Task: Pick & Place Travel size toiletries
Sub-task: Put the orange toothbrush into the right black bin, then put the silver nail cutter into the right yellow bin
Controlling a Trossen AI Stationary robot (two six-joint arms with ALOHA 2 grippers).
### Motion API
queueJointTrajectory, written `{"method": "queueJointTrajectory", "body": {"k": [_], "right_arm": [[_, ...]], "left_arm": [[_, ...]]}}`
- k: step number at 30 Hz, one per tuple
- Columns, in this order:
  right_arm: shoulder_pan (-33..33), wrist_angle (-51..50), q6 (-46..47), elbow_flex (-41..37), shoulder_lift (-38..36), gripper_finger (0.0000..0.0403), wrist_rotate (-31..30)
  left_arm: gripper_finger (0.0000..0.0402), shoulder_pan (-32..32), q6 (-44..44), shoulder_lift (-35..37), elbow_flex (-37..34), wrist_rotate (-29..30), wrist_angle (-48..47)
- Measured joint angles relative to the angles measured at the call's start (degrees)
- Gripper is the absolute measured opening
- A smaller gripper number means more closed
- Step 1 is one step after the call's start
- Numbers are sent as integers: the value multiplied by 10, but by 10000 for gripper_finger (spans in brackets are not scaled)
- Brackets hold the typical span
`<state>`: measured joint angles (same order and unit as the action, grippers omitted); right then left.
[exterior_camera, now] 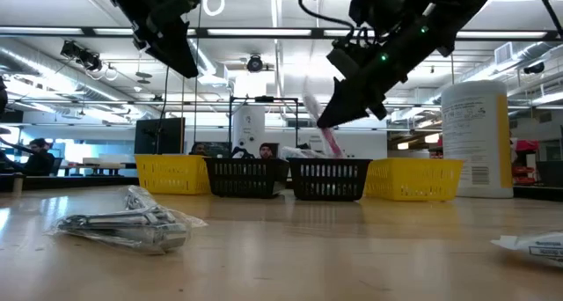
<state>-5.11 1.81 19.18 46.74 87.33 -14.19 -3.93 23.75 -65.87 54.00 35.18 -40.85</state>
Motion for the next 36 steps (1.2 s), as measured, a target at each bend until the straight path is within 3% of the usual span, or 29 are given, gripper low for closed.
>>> {"method": "queueJointTrajectory", "body": {"k": [10, 21, 26, 36], "right_arm": [[6, 6, -2, 0, 42, 49, 24], [-1, 30, -13, 0, 42, 166, 23], [5, 46, -14, 0, 36, 201, 23], [69, 42, -15, 0, -24, 200, 24]], "left_arm": [[145, 0, 11, -5, 0, 24, 4], [145, 0, 14, -4, 0, 21, 3], [145, 0, 15, -4, 0, 21, 2], [145, 0, 15, -5, 0, 12, 2]]}}
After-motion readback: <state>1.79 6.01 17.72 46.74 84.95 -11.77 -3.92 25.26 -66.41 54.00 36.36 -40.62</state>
